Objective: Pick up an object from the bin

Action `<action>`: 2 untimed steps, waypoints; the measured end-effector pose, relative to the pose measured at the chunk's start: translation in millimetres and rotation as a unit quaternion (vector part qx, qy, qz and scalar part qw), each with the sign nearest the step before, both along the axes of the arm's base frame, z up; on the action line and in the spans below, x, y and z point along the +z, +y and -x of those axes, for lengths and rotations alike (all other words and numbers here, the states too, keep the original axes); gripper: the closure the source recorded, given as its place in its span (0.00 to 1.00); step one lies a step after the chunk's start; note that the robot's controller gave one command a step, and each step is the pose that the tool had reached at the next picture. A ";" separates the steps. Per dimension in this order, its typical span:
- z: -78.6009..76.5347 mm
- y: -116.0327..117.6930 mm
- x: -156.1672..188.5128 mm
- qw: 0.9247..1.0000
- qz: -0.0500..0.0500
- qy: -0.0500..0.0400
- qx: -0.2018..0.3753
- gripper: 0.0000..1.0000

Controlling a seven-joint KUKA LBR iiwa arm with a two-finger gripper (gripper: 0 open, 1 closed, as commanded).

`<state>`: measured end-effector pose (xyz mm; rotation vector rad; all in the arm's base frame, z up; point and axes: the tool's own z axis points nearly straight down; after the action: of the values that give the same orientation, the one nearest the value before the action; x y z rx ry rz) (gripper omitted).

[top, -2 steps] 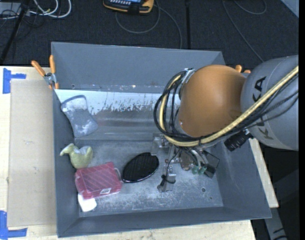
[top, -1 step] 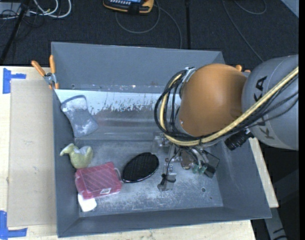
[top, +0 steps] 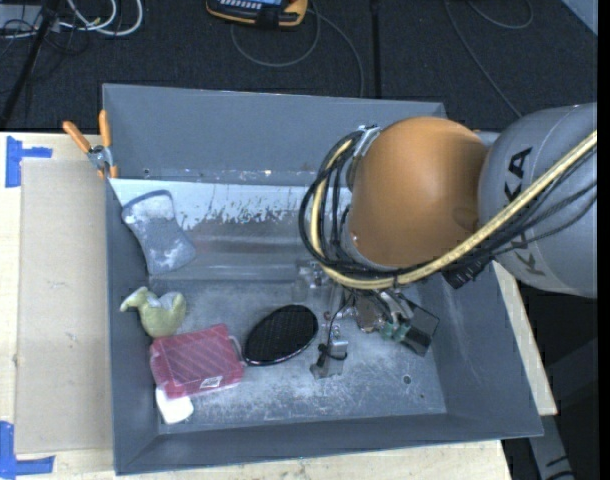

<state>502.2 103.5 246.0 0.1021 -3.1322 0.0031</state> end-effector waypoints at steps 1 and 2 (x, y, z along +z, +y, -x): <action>-18.9 9.3 -30.7 0.999 -0.002 -0.006 0.049 0.00; -18.7 6.6 -67.1 1.000 0.000 0.002 0.023 0.00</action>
Offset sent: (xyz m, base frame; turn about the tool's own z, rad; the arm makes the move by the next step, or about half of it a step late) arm 0.0225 0.0066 -0.0942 0.2626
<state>521.0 110.1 178.9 0.1733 -3.1242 0.0017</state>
